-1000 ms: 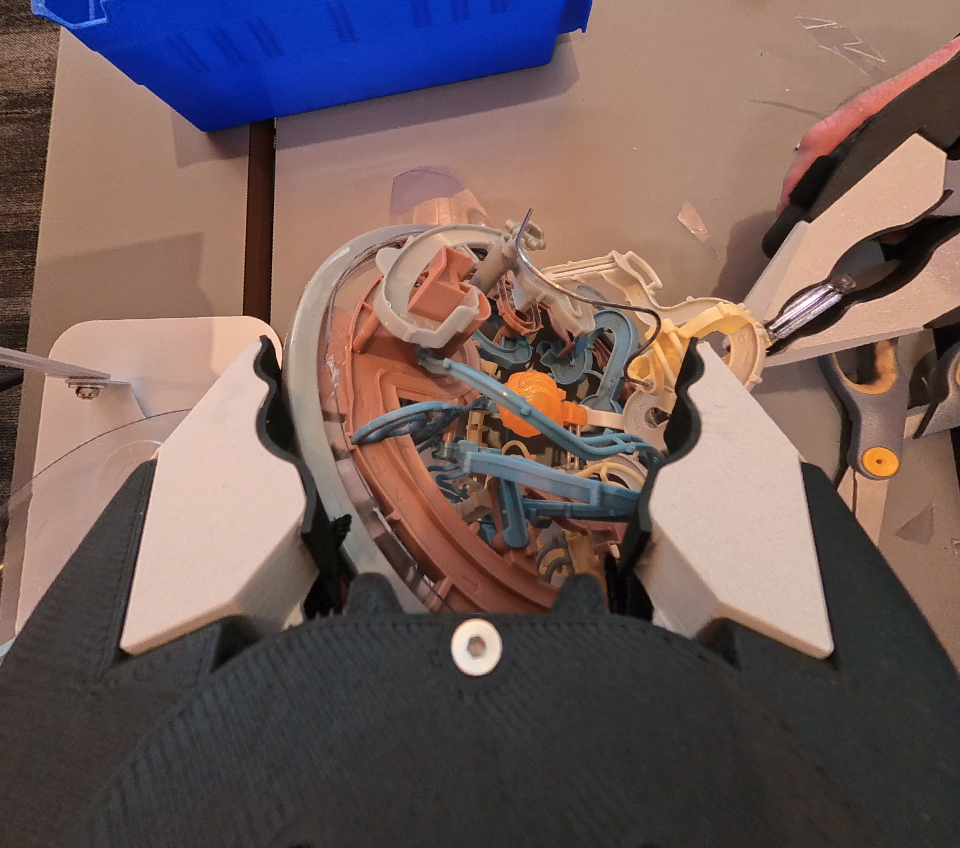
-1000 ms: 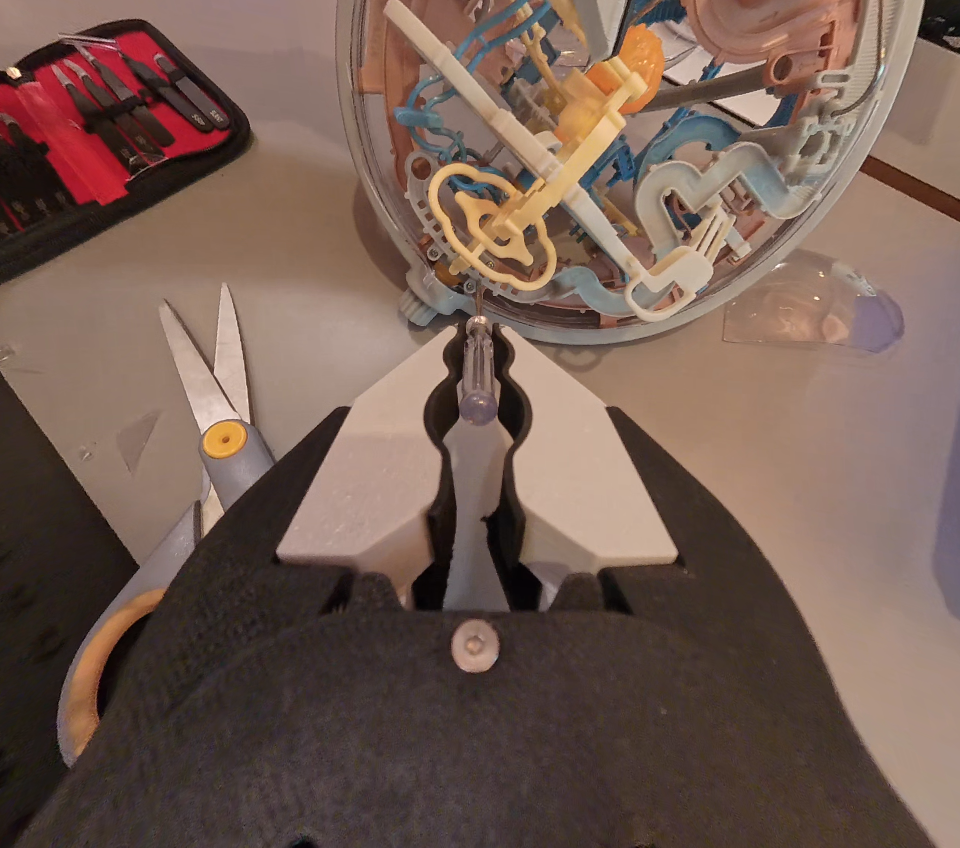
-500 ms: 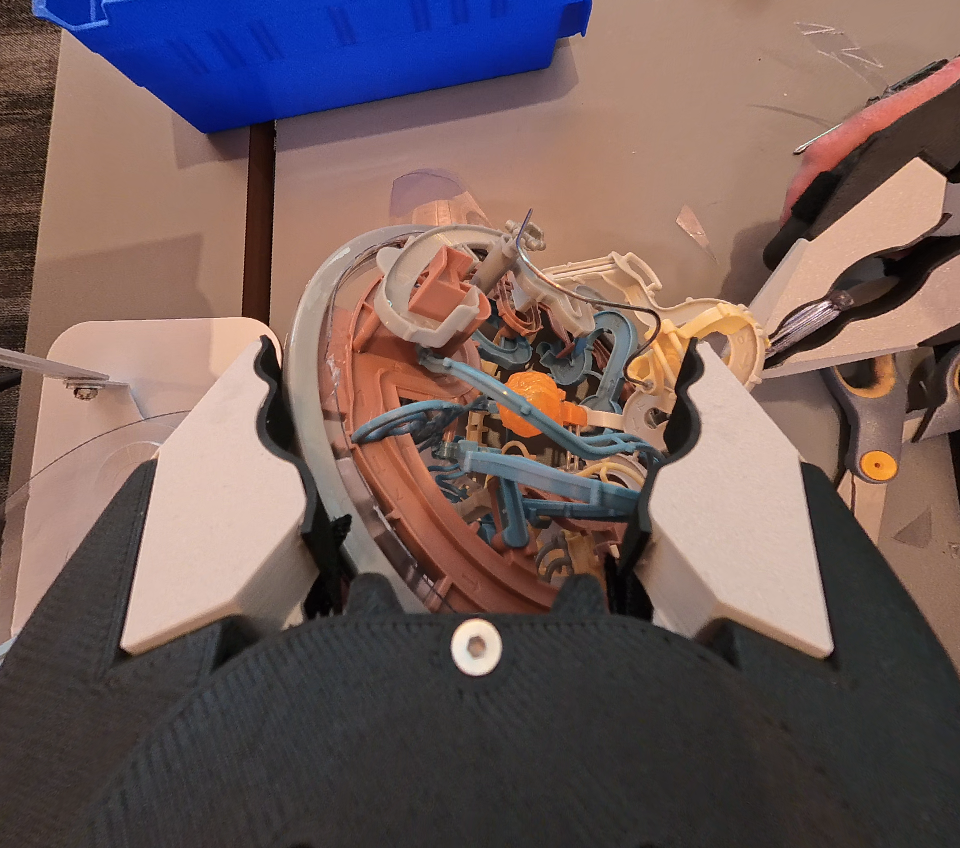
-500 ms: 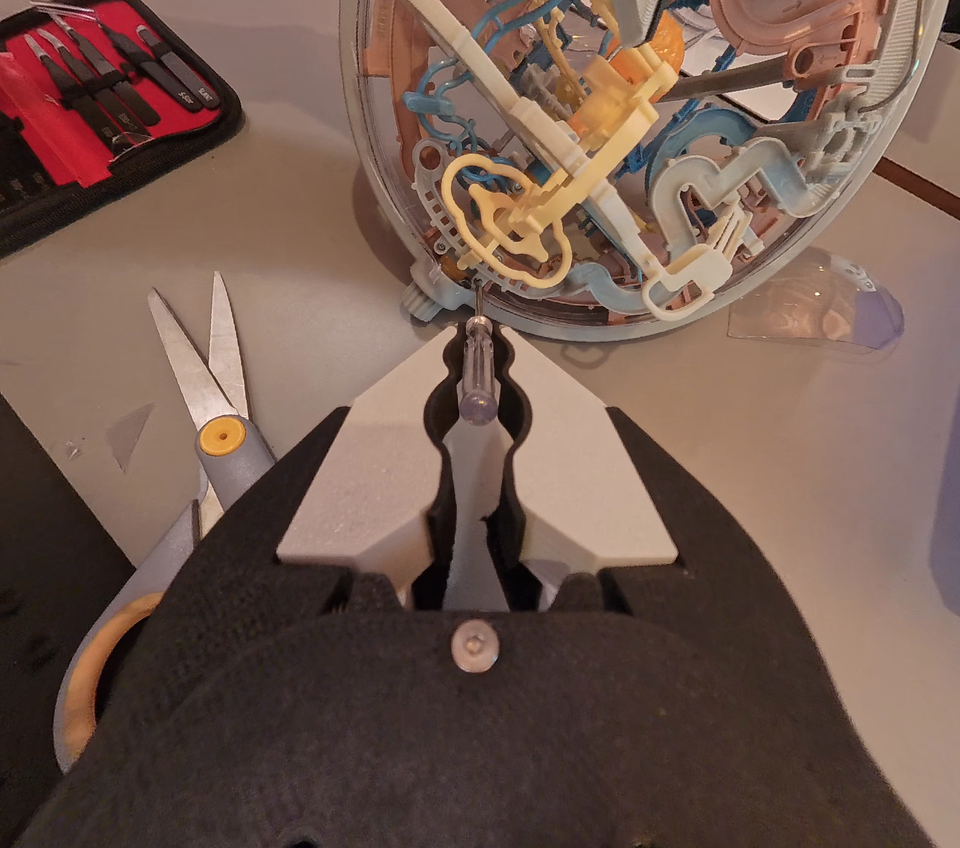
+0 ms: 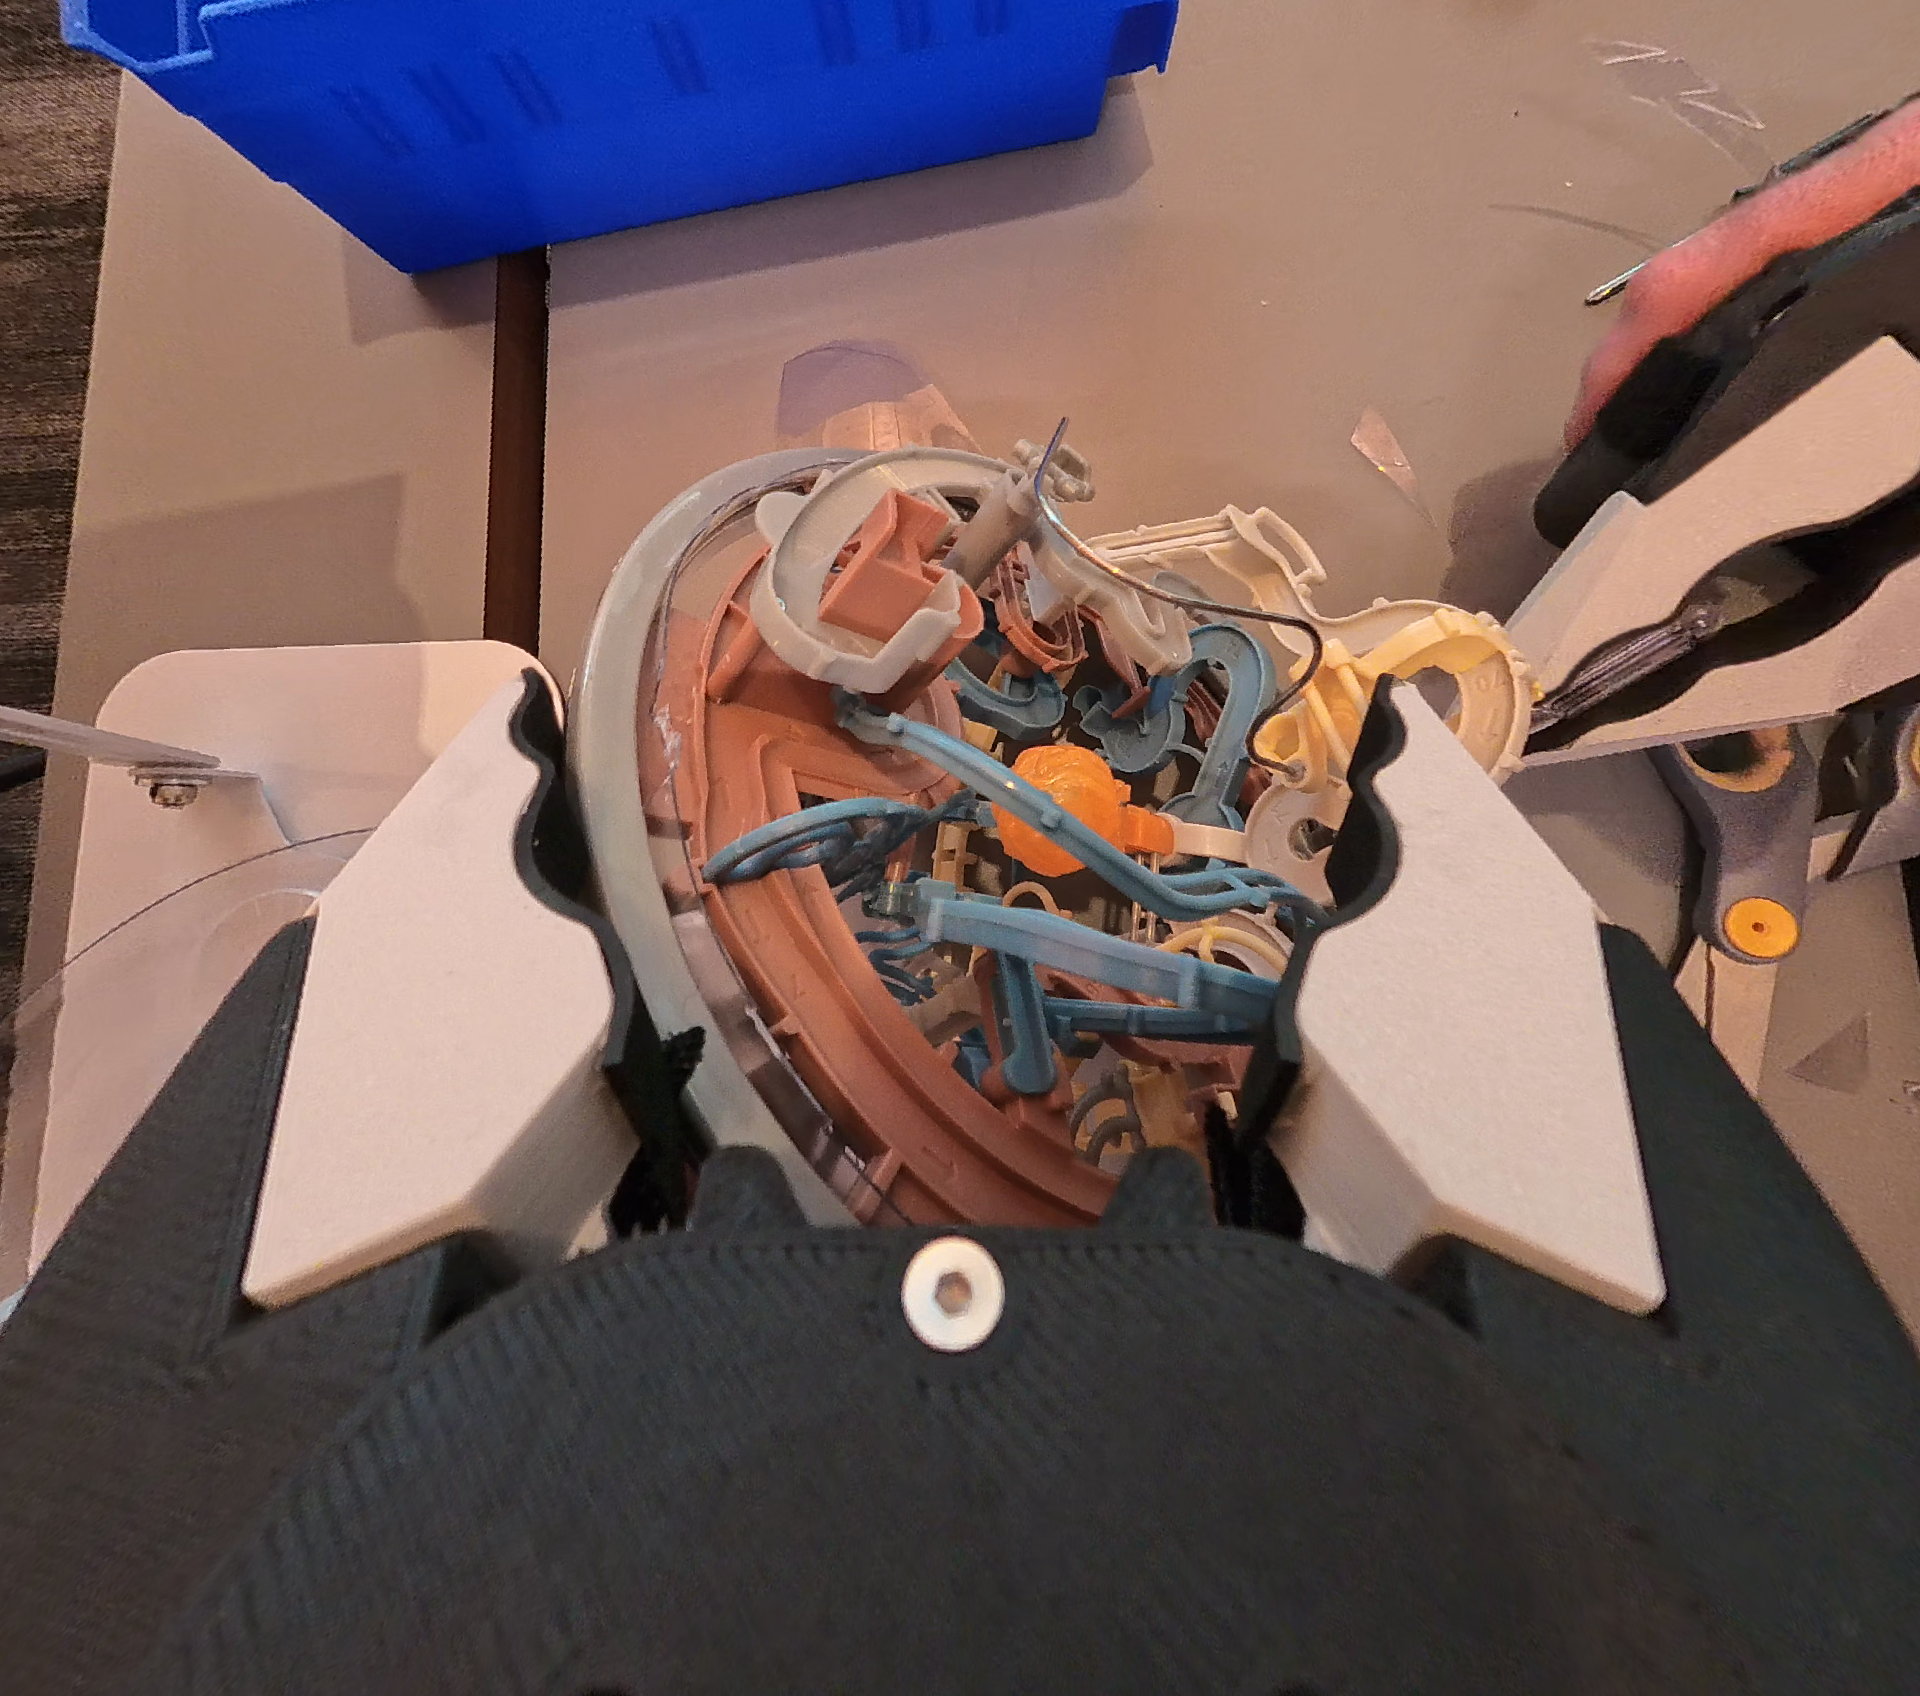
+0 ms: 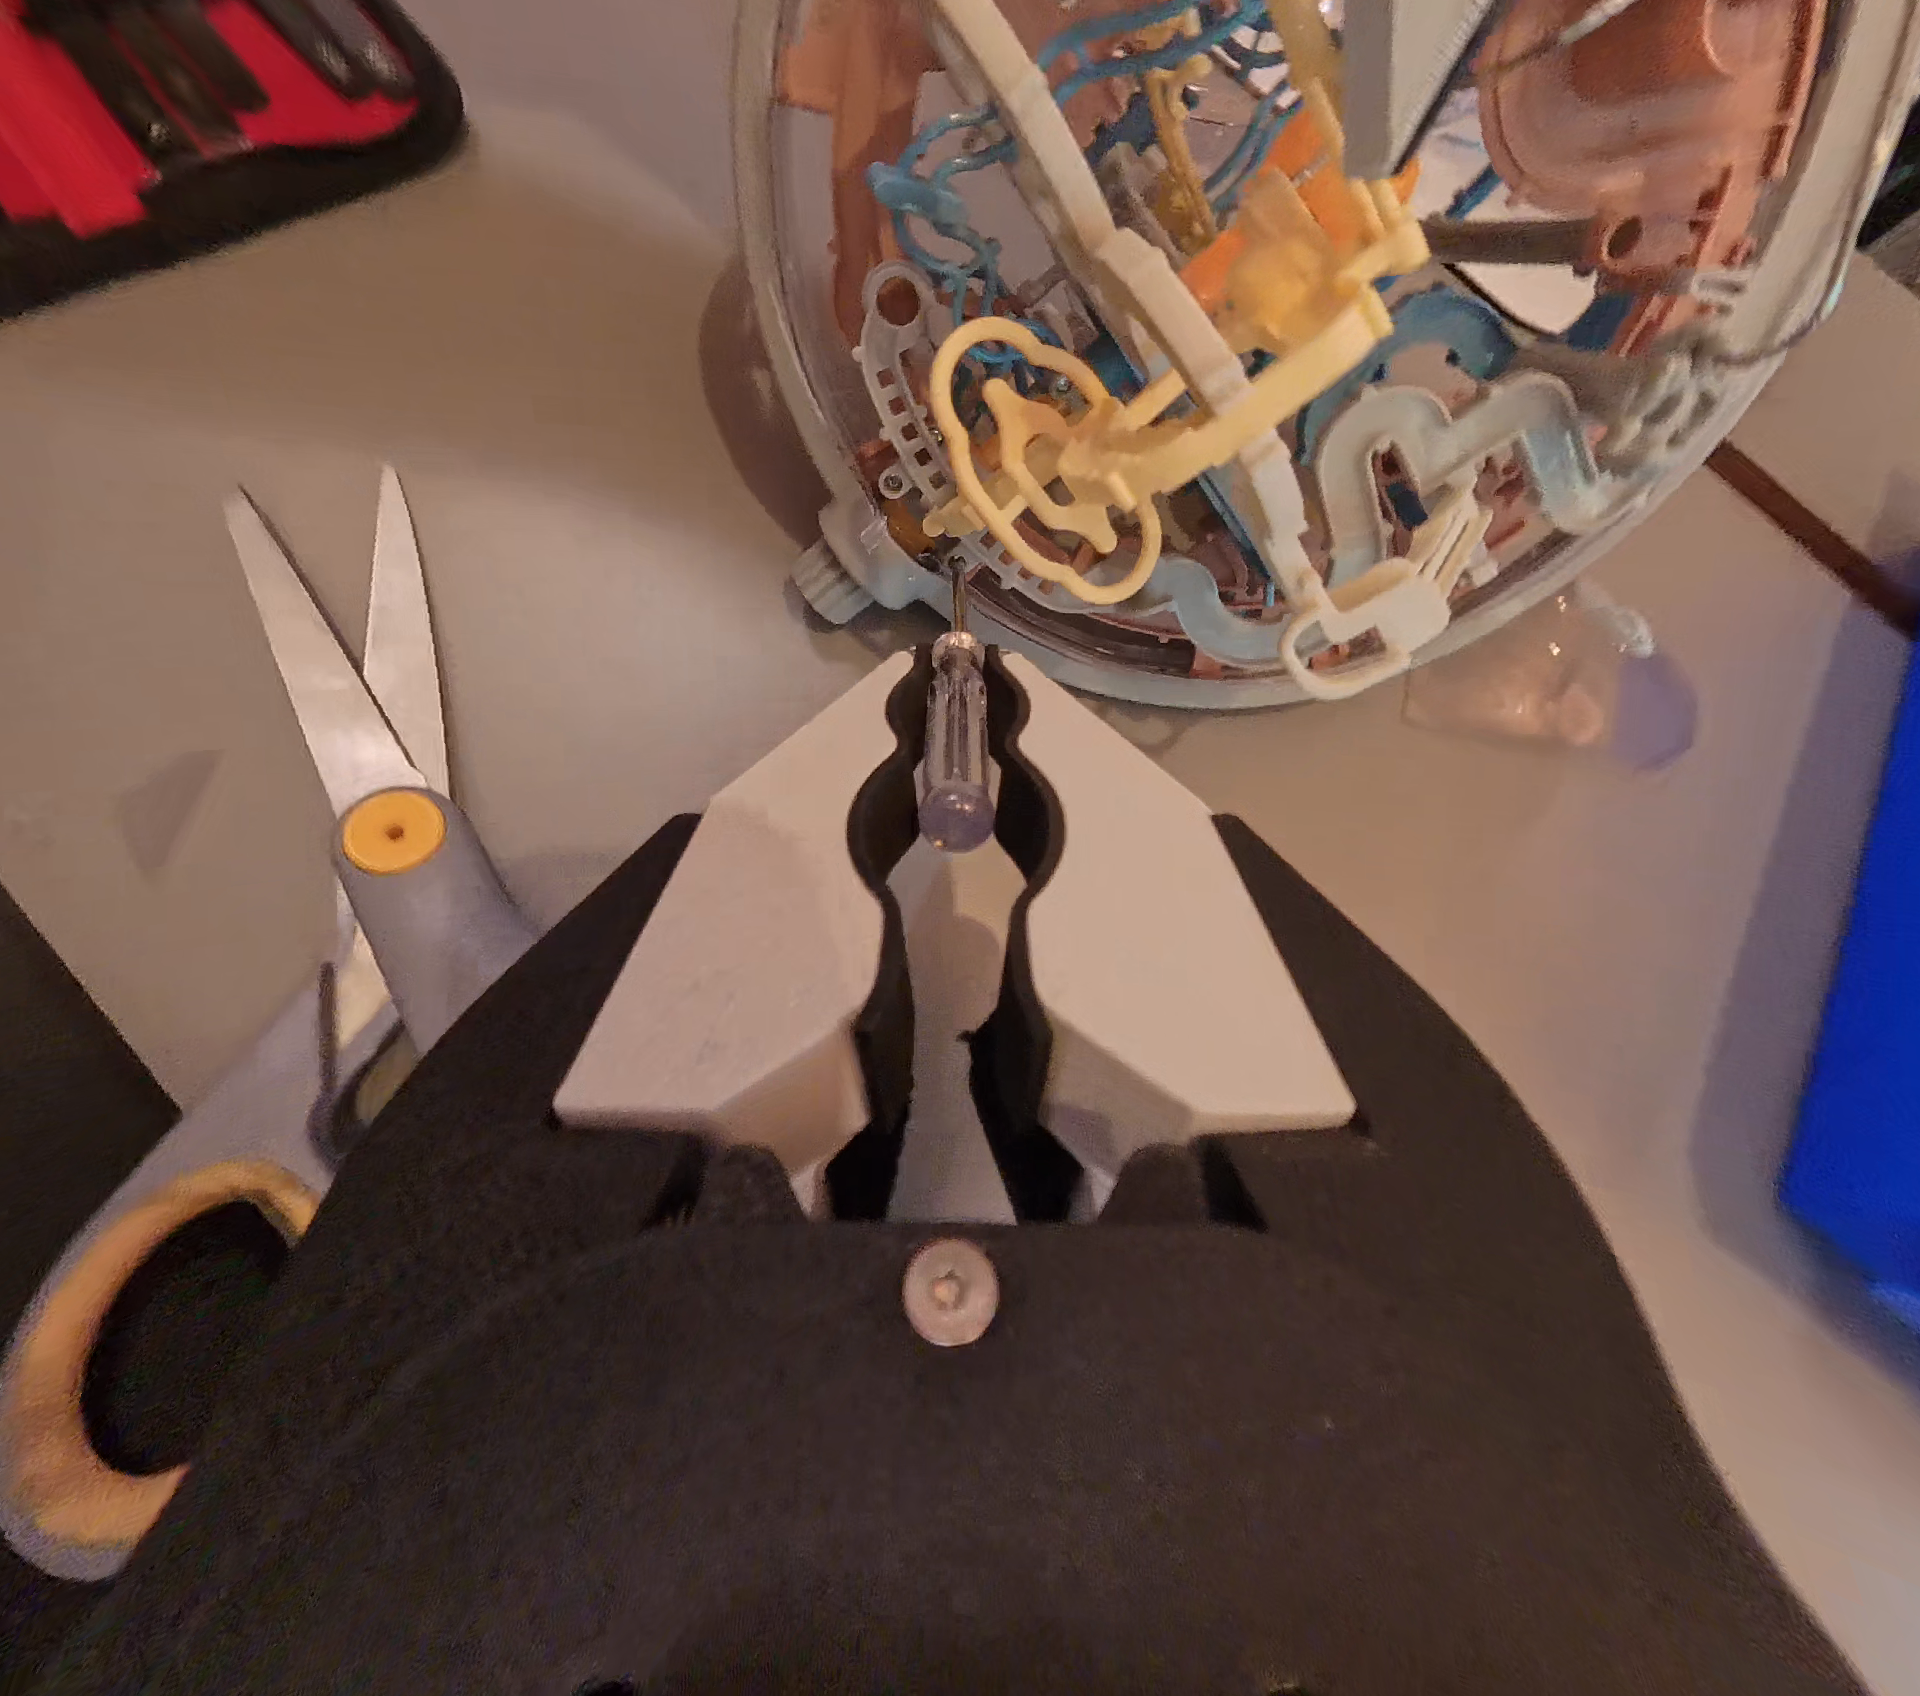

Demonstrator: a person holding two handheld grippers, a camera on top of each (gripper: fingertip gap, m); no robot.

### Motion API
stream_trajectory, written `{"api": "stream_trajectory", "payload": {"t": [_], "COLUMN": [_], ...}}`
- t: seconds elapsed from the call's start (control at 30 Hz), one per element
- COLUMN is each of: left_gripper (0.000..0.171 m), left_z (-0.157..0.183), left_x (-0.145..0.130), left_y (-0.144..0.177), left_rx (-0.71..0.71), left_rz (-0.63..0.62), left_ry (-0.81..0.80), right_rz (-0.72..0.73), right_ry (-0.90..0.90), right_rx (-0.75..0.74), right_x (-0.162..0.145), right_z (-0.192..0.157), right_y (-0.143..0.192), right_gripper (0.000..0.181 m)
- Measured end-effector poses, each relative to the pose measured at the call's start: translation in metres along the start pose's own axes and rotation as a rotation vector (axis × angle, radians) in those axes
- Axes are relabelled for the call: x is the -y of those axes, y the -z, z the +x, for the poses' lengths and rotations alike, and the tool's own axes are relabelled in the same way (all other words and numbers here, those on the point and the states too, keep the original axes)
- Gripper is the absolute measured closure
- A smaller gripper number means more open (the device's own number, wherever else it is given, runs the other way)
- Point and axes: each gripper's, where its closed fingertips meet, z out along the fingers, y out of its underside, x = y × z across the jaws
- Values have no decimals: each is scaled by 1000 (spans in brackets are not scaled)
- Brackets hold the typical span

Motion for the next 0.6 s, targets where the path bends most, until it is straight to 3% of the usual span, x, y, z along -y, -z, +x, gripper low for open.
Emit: {"api": "stream_trajectory", "payload": {"t": [0.23,0.43,0.53,0.6], "left_gripper": [28,28,27,27], "left_z": [0,0,-1,-2], "left_x": [0,1,1,1], "left_y": [0,-2,-3,-4], "left_rx": [-2,-5,1,-1], "left_rz": [0,-7,-20,-23], "left_ry": [-7,-23,-30,-20], "right_rz": [-77,-150,-171,-177], "right_ry": [603,1407,1648,1717], "right_rx": [8,-38,-38,-21], "right_x": [2,7,9,10], "right_z": [2,0,-2,1], "right_y": [0,-1,-1,0], "right_gripper": [175,175,175,175]}}
